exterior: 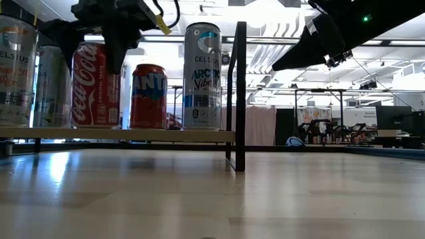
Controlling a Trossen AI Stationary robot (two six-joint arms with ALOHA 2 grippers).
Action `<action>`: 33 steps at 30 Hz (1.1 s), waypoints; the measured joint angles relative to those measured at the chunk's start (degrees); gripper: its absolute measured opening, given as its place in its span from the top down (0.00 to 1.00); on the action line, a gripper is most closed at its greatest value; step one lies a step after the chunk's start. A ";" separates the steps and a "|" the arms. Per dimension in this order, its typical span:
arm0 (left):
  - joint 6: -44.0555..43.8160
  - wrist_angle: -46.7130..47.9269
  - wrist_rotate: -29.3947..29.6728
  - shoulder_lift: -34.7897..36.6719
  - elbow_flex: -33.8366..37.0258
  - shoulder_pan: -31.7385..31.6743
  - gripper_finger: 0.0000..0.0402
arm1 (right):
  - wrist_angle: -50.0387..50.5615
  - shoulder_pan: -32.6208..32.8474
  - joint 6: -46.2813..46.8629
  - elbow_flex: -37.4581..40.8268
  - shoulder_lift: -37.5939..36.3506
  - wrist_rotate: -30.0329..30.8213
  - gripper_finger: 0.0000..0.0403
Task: Place canned beverage on shelf
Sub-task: Put the right red white soda can on the shelf
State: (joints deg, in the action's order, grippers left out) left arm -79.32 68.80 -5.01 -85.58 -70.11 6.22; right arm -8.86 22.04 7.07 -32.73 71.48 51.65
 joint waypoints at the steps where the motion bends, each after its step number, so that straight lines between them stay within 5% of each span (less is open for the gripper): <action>1: 0.00 -0.04 0.19 0.00 0.00 -0.02 0.31 | 0.00 0.00 0.00 0.00 0.00 0.01 0.02; 11: -0.08 -2.57 0.80 0.00 -0.04 -0.04 0.15 | 0.00 0.02 0.00 0.00 0.00 0.01 0.02; 24: -4.28 -1.23 1.56 3.67 -1.73 0.52 0.14 | -0.01 0.00 0.00 0.00 0.00 0.01 0.02; 33: -16.88 -0.68 9.92 6.77 -1.73 8.55 0.14 | 0.00 0.01 -0.01 0.00 0.00 0.01 0.02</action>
State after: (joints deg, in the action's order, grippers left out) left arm -96.20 68.12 4.91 -78.81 -71.83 14.77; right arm -8.86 22.06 7.06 -32.73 71.48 51.66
